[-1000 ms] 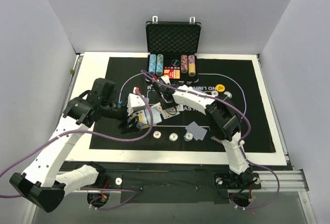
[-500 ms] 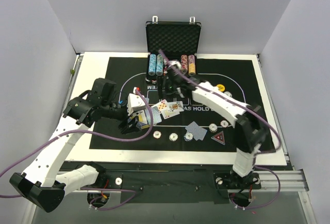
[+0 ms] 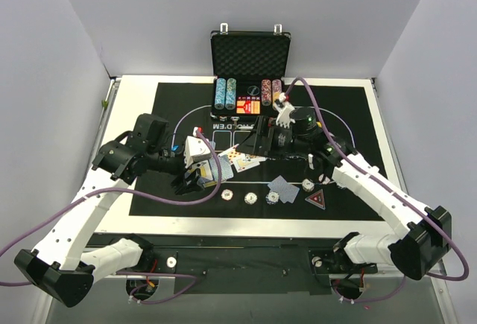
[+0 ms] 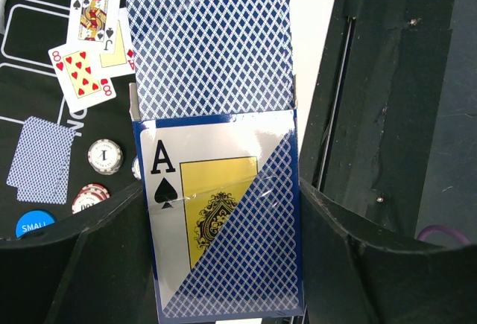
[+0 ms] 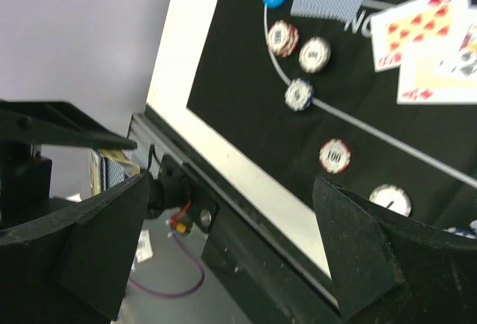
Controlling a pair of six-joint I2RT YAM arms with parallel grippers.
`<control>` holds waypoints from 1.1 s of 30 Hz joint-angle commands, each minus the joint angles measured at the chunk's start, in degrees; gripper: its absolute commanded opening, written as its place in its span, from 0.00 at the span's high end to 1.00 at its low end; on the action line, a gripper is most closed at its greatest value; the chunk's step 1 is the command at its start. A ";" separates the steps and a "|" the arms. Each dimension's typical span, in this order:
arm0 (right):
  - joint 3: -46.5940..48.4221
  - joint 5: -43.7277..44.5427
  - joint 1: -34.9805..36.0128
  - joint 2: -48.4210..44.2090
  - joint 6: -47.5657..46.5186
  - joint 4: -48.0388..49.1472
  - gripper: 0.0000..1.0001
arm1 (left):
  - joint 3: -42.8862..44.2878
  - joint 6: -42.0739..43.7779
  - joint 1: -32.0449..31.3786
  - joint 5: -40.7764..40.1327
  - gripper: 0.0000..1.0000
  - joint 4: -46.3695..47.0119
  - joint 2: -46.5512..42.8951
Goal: Distribute texas hold em gaming equipment
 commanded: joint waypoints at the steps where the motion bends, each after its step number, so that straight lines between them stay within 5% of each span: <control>1: -0.91 -6.59 2.41 -1.72 3.41 4.45 0.14 | 0.65 0.66 -0.16 1.76 0.95 2.26 -0.34; 16: 0.93 -7.47 9.97 1.97 3.68 6.56 0.14 | 1.26 -0.04 -0.16 1.84 0.95 2.70 0.36; 33: -0.73 -5.62 8.31 2.85 3.76 3.04 0.32 | 2.58 -0.83 -0.16 2.46 0.96 3.14 0.36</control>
